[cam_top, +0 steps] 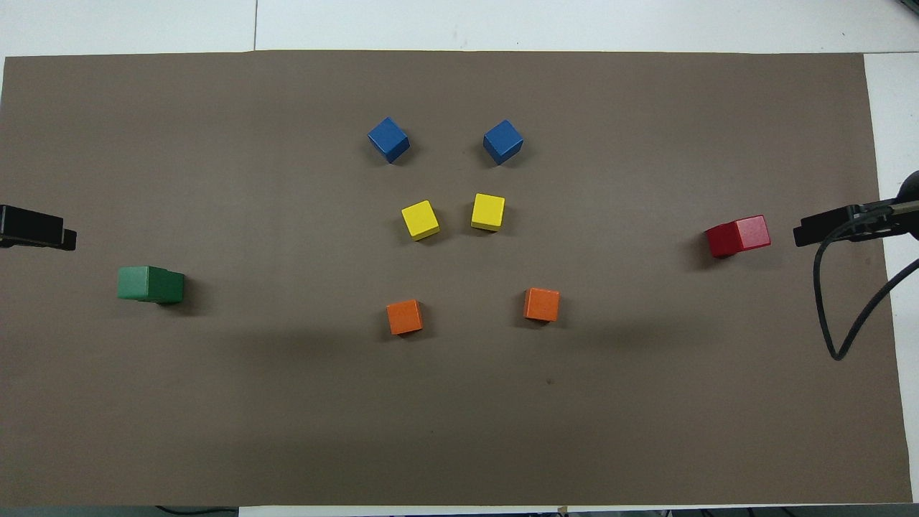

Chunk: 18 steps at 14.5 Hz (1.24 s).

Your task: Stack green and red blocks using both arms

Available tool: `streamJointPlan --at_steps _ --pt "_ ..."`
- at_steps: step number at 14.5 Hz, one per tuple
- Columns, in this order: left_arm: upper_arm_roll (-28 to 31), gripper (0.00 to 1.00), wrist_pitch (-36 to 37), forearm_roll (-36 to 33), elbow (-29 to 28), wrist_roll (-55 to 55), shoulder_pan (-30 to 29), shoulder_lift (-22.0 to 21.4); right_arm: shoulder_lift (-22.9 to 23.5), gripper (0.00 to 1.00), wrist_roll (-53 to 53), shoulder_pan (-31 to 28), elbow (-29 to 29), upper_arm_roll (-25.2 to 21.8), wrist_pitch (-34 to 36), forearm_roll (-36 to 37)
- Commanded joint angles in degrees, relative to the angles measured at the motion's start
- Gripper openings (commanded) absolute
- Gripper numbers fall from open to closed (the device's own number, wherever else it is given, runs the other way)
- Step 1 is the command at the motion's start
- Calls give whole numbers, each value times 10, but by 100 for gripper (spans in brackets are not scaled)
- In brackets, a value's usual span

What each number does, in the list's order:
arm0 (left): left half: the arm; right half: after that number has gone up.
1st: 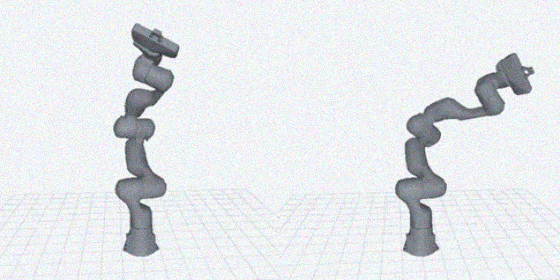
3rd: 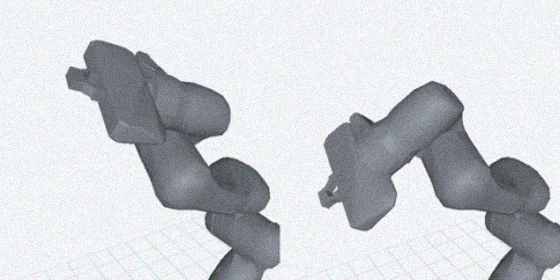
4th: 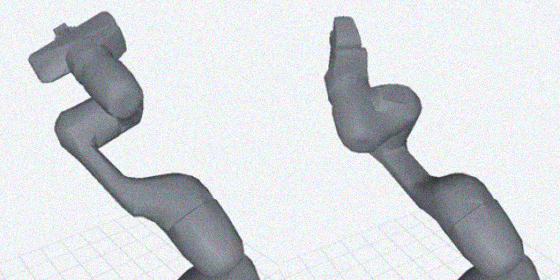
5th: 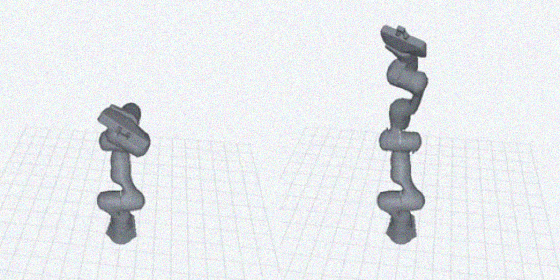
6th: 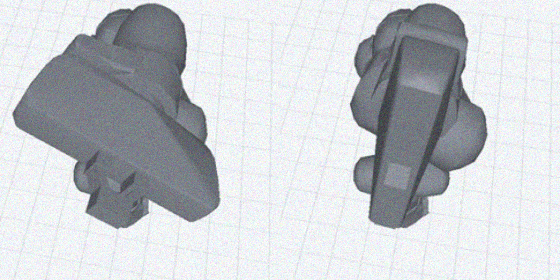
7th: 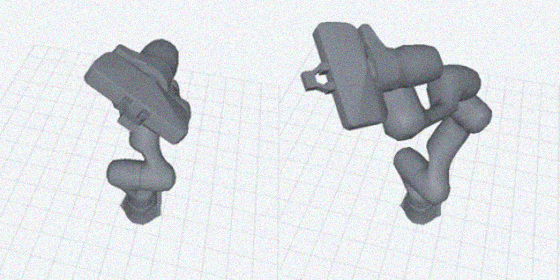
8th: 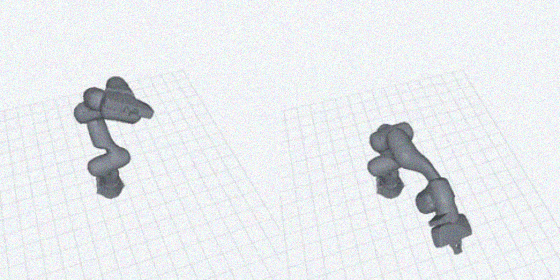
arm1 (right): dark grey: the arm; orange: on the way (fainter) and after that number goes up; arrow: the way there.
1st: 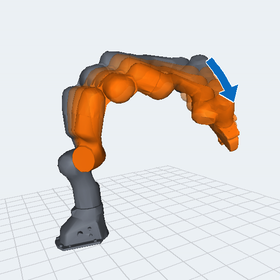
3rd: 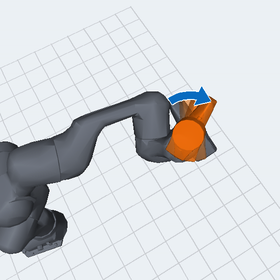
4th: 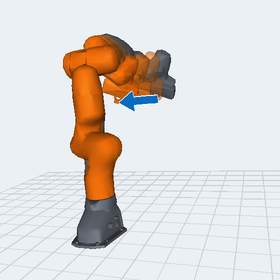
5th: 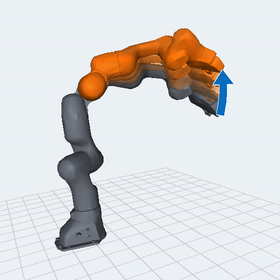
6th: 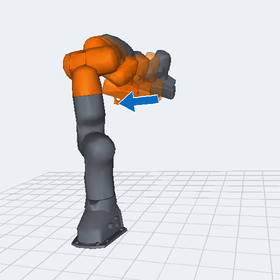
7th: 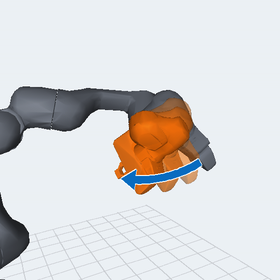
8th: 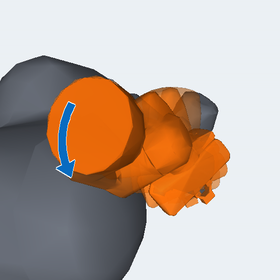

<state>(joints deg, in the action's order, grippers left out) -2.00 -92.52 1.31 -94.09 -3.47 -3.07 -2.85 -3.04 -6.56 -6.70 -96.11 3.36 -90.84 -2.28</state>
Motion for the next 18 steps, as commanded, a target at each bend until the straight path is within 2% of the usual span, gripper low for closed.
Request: streamJointPlan --at_steps 1,7,18 --pt "5 100 -6 -33 8 9 13 8 11 100 11 -3 20 4 16 4" --pt "5 100 -13 -36 8 9 18 16 9 100 11 -2 14 4 21 40" --pt "5 100 -12 -25 7 11 17 12 8 100 12 5 11 4 21 40"
